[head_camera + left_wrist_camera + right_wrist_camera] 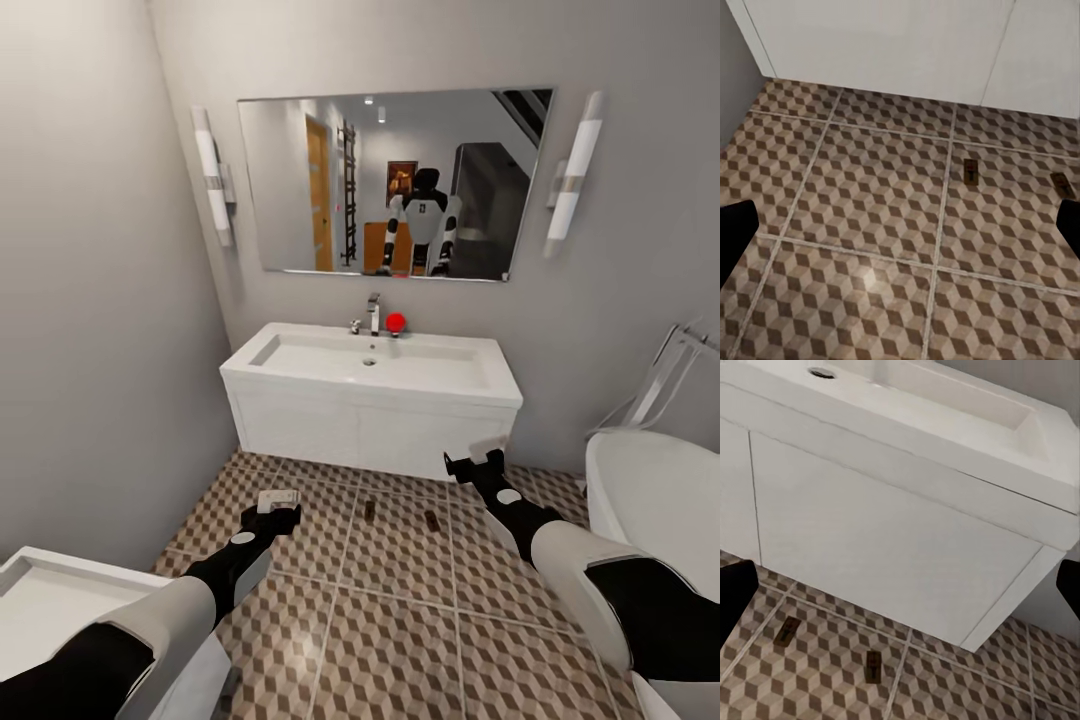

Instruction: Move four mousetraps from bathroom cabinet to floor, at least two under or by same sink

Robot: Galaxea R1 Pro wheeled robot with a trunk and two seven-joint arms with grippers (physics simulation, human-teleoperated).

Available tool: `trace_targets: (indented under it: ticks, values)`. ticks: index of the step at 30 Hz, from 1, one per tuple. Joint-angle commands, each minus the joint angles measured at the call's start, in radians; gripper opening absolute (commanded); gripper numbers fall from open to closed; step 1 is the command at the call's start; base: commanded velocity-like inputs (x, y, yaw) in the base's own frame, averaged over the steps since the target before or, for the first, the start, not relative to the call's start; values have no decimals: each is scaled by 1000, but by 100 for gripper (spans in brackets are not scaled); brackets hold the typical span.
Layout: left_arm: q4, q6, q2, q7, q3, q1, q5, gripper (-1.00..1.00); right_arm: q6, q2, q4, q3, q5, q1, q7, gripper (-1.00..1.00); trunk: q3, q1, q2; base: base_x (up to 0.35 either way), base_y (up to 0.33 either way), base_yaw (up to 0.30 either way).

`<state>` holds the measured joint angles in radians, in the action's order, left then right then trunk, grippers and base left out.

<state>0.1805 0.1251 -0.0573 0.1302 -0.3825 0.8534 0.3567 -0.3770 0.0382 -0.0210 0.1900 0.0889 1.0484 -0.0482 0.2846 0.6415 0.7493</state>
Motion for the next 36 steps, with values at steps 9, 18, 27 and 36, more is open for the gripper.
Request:
trace_targets:
  ticks: [9,18,27,36]
  values:
    - [-1,4,0,5,-9,1,8,100,-2,0,1,1,9,1,-7,100,-41,-34,-62,0,0,1]
    - [-1,4,0,5,-9,1,8,100,-2,0,1,1,9,1,-7,100,-84,-69,-125,0,0,0]
    - [-1,4,0,5,-9,1,8,100,-2,0,1,1,9,1,-7,100,-126,-103,-188,0,0,0]
    - [-1,4,0,5,-9,1,8,100,-2,0,1,1,9,1,-7,100,-169,-138,-251,0,0,0]
